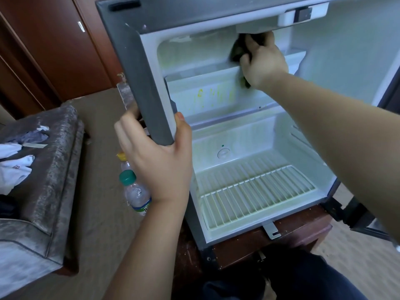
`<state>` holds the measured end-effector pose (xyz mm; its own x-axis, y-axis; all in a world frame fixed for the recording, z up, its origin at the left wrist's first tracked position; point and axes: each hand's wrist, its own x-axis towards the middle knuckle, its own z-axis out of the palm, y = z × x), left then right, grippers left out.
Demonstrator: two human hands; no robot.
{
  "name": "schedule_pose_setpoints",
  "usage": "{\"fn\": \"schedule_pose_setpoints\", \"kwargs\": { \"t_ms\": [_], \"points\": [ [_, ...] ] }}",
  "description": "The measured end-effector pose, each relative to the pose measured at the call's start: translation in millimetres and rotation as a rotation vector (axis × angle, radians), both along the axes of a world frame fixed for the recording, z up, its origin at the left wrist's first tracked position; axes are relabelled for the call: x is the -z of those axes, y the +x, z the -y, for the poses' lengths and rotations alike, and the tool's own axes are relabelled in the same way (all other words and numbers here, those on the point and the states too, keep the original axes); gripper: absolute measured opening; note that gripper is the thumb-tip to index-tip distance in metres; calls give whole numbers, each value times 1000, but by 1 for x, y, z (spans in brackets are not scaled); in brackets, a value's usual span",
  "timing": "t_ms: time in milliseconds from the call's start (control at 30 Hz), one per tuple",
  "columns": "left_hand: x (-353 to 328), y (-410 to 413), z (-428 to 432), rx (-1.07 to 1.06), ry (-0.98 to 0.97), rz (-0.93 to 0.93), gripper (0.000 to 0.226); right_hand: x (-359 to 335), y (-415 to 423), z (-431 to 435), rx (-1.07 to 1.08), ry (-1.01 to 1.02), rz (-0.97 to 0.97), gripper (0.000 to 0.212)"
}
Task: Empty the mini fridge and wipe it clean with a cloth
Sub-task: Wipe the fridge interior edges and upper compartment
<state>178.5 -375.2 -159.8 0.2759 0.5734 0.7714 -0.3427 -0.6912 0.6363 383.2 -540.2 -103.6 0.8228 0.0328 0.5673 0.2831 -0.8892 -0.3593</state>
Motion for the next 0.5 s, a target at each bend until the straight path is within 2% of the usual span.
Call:
{"fn": "schedule_pose_setpoints", "kwargs": {
  "t_ms": [100,167,367,500],
  "points": [
    [0,1,-1,-7,0,4,39,-3,-3,-15,88,-2,-33,54],
    [0,0,0,-5,3,8,39,0,-13,-39,81,-81,0,53],
    [1,-1,0,-7,16,-6,42,4,-46,-131,-239,-292,201,53],
    [0,-1,0,-9,10,-20,42,4,-34,-114,-294,-313,176,48]
  ]
}}
